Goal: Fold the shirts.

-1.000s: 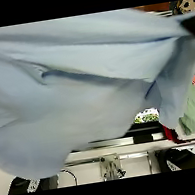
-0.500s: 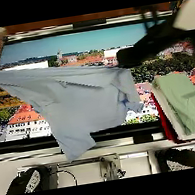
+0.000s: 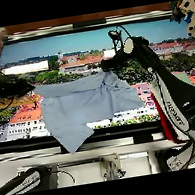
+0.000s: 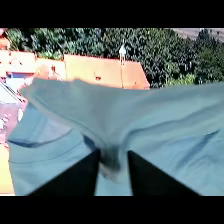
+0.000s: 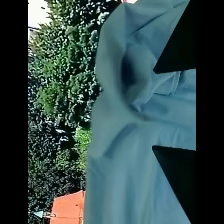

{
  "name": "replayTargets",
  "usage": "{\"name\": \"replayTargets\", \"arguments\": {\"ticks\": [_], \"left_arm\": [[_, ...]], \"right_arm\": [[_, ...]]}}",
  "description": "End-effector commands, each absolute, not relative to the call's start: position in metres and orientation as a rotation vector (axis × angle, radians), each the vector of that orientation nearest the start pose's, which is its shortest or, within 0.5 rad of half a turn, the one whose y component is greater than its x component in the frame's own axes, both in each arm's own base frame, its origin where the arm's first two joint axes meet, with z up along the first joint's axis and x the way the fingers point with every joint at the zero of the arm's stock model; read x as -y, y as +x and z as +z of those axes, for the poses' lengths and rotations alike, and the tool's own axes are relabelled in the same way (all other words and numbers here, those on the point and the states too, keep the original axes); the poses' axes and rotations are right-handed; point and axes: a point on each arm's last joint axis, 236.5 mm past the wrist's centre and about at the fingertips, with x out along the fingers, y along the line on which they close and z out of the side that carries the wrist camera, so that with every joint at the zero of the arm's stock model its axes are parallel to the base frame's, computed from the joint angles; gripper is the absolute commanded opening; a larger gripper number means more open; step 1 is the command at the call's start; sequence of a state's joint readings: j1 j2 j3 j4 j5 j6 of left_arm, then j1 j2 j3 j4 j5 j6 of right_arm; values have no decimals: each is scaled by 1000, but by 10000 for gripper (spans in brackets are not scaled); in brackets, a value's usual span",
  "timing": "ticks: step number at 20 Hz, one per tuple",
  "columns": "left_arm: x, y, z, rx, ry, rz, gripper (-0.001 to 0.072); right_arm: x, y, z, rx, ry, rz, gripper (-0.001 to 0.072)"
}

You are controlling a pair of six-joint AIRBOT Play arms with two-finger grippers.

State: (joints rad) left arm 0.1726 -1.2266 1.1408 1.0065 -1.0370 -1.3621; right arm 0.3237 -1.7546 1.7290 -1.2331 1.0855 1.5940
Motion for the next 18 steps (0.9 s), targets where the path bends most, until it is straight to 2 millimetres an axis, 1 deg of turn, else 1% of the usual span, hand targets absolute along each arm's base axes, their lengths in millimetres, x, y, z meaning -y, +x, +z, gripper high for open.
{"name": "replayTargets", "arguments": {"ticks": [1,2,3,5,6,7,8,9,10,11,12,13,14,15,18], "left_arm": [[60,400,24,-1198,-503,-255,688],[56,390,24,-1235,-497,-260,697],[50,380,24,-1274,-488,-261,696],[34,352,23,-1366,-481,-245,592],[28,337,23,-1419,-483,-241,585],[24,323,21,-1466,-486,-238,585],[22,308,15,-1507,-485,-239,586],[24,295,6,-1530,-493,-238,587],[26,279,-8,-1552,-507,-234,589],[30,263,-23,-1571,-519,-228,589],[34,247,-38,-1591,-539,-219,589],[37,236,-50,-1605,-551,-210,589],[41,228,-57,-1605,-555,-221,589],[43,226,-63,-1602,-555,-225,589],[40,230,-72,-1583,-553,-206,589]], "right_arm": [[-227,475,10,-1225,86,491,597],[-213,461,15,-1274,44,501,597],[-192,447,22,-1325,-3,498,597],[-134,413,37,-1457,-84,453,597],[-106,398,43,-1516,-81,412,596],[-81,384,47,-1564,-40,369,596],[-64,373,48,-1586,20,337,596],[-52,362,48,-1592,93,316,596],[-45,351,46,-1592,160,309,596],[-43,338,43,-1588,230,309,597],[-45,326,40,-1581,290,316,597],[-46,319,37,-1565,322,320,597],[-47,315,33,-1543,333,315,597],[-48,314,30,-1518,334,307,597],[-53,317,25,-1490,354,308,597]]}}
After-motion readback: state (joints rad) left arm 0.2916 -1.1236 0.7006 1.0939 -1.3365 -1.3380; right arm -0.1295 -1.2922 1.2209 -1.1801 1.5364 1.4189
